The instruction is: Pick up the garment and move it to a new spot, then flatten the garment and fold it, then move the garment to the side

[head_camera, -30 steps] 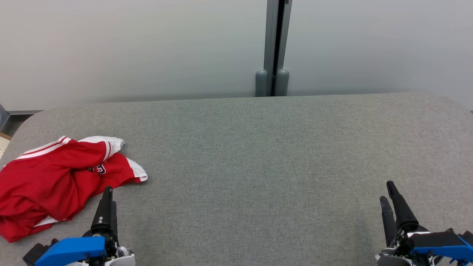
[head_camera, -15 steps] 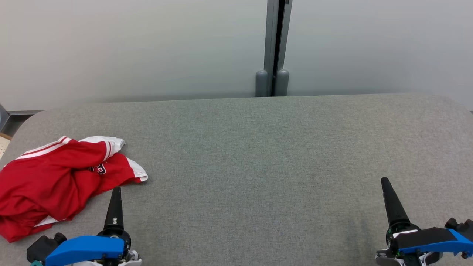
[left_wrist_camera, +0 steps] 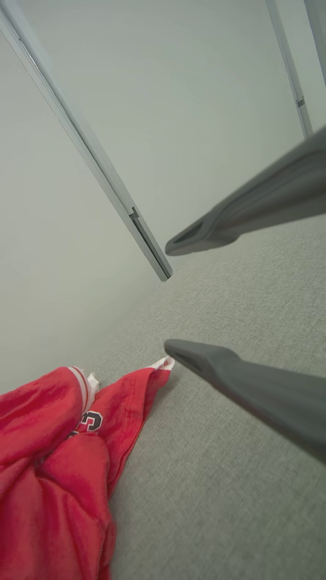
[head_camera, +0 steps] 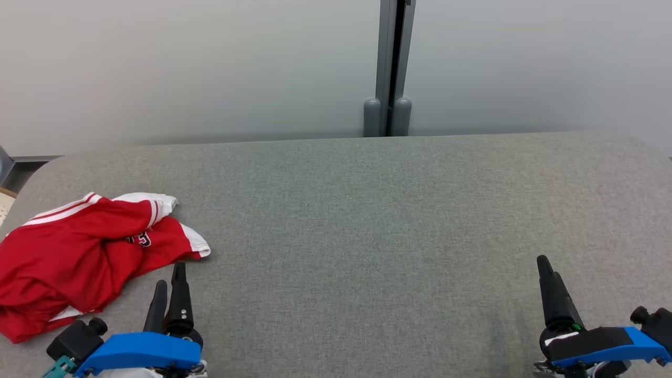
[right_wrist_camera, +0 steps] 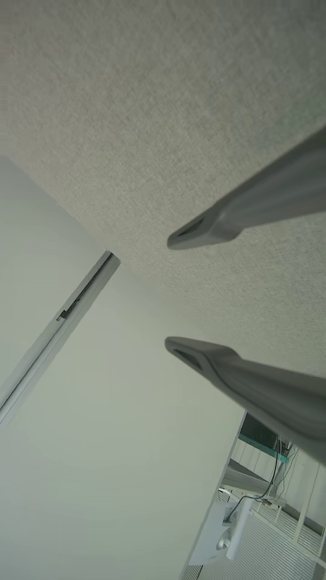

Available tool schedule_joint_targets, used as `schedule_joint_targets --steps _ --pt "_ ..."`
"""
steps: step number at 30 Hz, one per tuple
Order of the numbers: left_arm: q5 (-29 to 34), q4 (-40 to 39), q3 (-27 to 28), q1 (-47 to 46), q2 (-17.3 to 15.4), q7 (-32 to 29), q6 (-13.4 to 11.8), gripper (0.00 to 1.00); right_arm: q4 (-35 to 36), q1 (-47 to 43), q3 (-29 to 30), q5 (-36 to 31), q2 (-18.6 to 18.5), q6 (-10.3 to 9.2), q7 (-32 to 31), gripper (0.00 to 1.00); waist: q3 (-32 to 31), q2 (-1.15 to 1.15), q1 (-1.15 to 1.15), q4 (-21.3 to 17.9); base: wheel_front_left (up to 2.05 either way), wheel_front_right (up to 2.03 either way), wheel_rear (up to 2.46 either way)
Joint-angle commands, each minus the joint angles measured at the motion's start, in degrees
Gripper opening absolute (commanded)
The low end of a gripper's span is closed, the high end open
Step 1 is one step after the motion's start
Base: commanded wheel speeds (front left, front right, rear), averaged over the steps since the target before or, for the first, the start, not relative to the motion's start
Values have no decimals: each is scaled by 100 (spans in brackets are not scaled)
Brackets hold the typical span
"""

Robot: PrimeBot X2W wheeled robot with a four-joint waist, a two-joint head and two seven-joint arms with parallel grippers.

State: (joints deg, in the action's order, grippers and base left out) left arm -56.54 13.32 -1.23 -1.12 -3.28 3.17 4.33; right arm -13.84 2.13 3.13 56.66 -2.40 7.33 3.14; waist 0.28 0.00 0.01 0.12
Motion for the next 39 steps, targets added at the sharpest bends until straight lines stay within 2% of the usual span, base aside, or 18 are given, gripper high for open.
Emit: schedule_joint_targets --steps 1,14,39 --pt "184 -99 -40 -49 -55 50 -18 100 80 38 -17 -176 -35 12 54 100 2 0 0 4 0 0 0" --pt "1342 -96 -295 -8 -158 289 -99 100 134 16 -111 -1477 -42 14 270 100 -2 0 0 28 0 0 0" --pt "2979 -41 -683 77 -284 678 -260 100 304 -110 -153 -3015 -53 17 468 100 6 0 -1 22 0 0 0"
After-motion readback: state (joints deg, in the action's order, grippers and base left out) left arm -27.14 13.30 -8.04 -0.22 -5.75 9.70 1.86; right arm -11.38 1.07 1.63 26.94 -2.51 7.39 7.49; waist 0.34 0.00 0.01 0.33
